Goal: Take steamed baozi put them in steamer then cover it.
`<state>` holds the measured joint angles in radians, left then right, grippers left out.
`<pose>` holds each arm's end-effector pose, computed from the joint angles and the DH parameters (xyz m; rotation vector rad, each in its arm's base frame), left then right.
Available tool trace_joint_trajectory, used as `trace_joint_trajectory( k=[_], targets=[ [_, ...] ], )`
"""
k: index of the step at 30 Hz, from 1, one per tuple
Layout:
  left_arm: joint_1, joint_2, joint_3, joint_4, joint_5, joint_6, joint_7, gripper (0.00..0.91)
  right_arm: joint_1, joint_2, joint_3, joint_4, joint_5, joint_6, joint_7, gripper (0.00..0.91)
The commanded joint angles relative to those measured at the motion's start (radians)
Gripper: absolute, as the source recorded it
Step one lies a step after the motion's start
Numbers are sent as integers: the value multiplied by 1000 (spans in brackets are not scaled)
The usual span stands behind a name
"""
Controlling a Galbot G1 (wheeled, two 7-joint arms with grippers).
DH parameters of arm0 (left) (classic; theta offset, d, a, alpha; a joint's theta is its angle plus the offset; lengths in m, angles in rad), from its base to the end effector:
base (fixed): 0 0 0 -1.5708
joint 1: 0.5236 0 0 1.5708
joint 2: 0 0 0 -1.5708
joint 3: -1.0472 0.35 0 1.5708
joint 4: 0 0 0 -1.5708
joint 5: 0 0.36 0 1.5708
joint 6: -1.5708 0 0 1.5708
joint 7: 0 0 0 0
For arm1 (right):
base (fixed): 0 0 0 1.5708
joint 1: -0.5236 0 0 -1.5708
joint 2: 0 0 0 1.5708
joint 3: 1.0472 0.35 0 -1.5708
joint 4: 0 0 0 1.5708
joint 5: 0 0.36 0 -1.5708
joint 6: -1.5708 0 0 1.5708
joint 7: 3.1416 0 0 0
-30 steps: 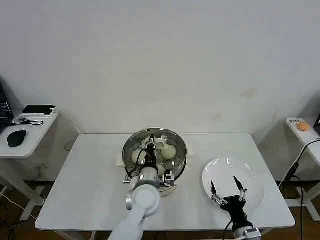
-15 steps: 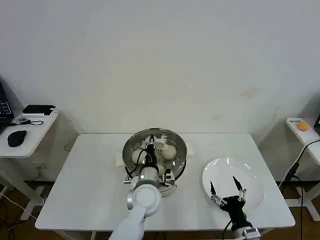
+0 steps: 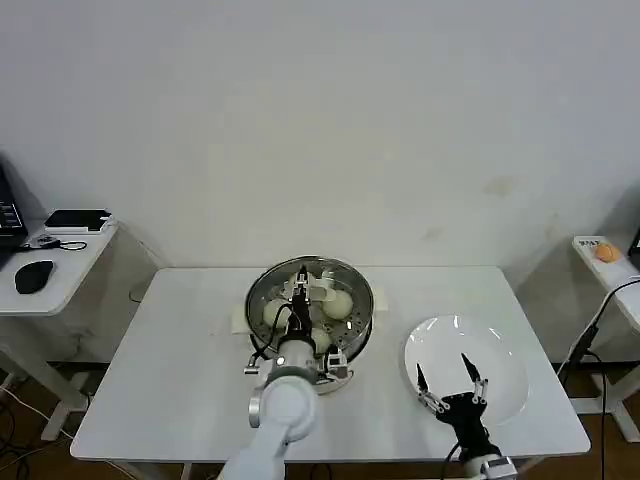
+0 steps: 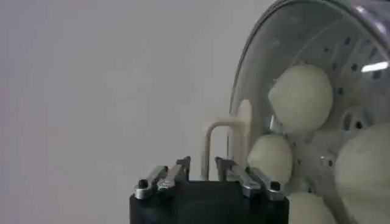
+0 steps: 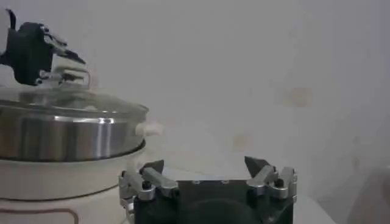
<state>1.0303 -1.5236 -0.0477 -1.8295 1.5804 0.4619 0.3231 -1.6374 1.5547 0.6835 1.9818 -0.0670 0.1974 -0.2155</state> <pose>0.3138 -0.1471 -0.2599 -0.1097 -2.2606 -2.1346 0.1564 -0.0559 -0.3519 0.1637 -3.1225 0.2659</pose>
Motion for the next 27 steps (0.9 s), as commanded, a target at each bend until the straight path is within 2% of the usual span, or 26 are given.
trace_joint_trajectory(
  k=[1, 8, 14, 16, 17, 18, 19, 20, 21, 23, 25, 27],
  targets=[
    [84, 58, 4, -175, -58, -3, -2, 907, -2, 2, -3, -2, -5, 0, 1, 907],
    [172, 169, -25, -343, -196, -16, -67, 907, -11, 7, -12, -1, -10, 0, 2, 907],
    [310, 304, -118, -500, -506, -65, -213, 907, -22, -4, -15, -13, -4, 4, 8, 907],
    [361, 324, -206, -498, -755, -130, -350, 907, -32, -13, -13, -3, 11, 1, 13, 907],
    [376, 324, -235, -490, -811, -152, -380, 907, -34, -17, -13, 3, 17, -1, 14, 907],
    [407, 326, -311, -464, -1021, -208, -426, 907, -44, -23, -11, 15, 24, -11, 17, 907],
    [437, 320, -364, -446, -1105, -268, -426, 907, -55, -34, -8, 25, 37, -18, 17, 907],
    [450, 313, -418, -419, -1219, -294, -428, 907, -62, -40, -7, 31, 50, -22, 16, 907],
    [474, 303, -471, -380, -1501, -295, -463, 907, -71, -52, -5, 43, 71, -31, 16, 907],
    [501, 294, -534, -302, -1799, -304, -489, 907, -78, -60, 2, 54, 76, -34, 16, 907],
    [519, 291, -582, -230, -1946, -347, -516, 907, -81, -64, 6, 60, 80, -36, 15, 907],
    [534, 280, -608, -184, -1985, -410, -546, 907, -89, -72, 10, 63, 90, -39, 14, 907]
  ],
)
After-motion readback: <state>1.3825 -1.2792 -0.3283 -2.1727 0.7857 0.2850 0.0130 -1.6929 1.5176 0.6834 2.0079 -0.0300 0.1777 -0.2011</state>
